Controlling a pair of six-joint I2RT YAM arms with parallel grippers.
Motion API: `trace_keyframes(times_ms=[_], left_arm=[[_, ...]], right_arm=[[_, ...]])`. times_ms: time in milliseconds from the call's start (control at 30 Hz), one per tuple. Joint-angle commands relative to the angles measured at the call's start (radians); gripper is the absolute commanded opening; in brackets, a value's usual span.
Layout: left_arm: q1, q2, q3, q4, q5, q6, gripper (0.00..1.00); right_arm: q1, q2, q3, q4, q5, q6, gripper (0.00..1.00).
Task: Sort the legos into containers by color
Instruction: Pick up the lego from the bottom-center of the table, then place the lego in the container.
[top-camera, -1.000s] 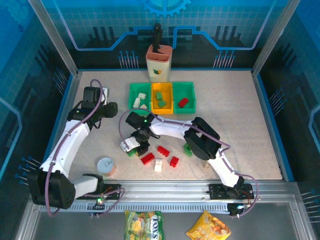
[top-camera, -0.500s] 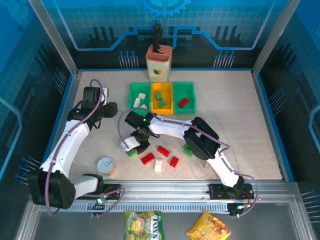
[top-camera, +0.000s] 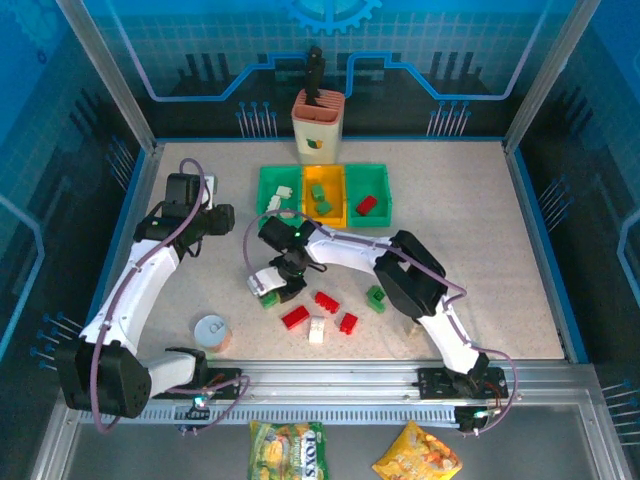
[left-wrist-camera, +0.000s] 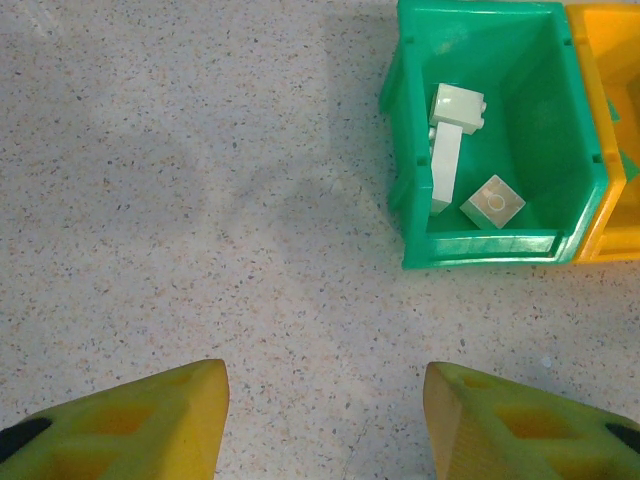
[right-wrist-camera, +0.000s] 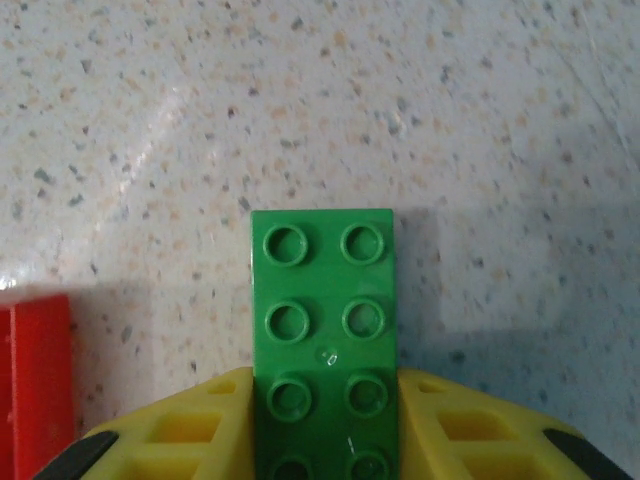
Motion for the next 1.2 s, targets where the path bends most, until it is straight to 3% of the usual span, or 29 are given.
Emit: trace_keyframes(times_ms=[0,733,1167], left_arm=[[0.011,-0.008,-0.009,0.010,0.005,-0.013,0.55],[0.013,0.002,-0.005,0.007,0.019,-0.016,0.55],[0.013,0.009,-0.002,0.005,0.026,-0.018,0.55]], right_arm=[[-0.038,-0.079,-0.046,0.026,-0.001,0.046,0.35],[-0.365,-0.326,-0.340,0.130,0.013,0.131,0.34],[-0.401,-0.301,-0.284,0.207,0.052,0.174,0.33]])
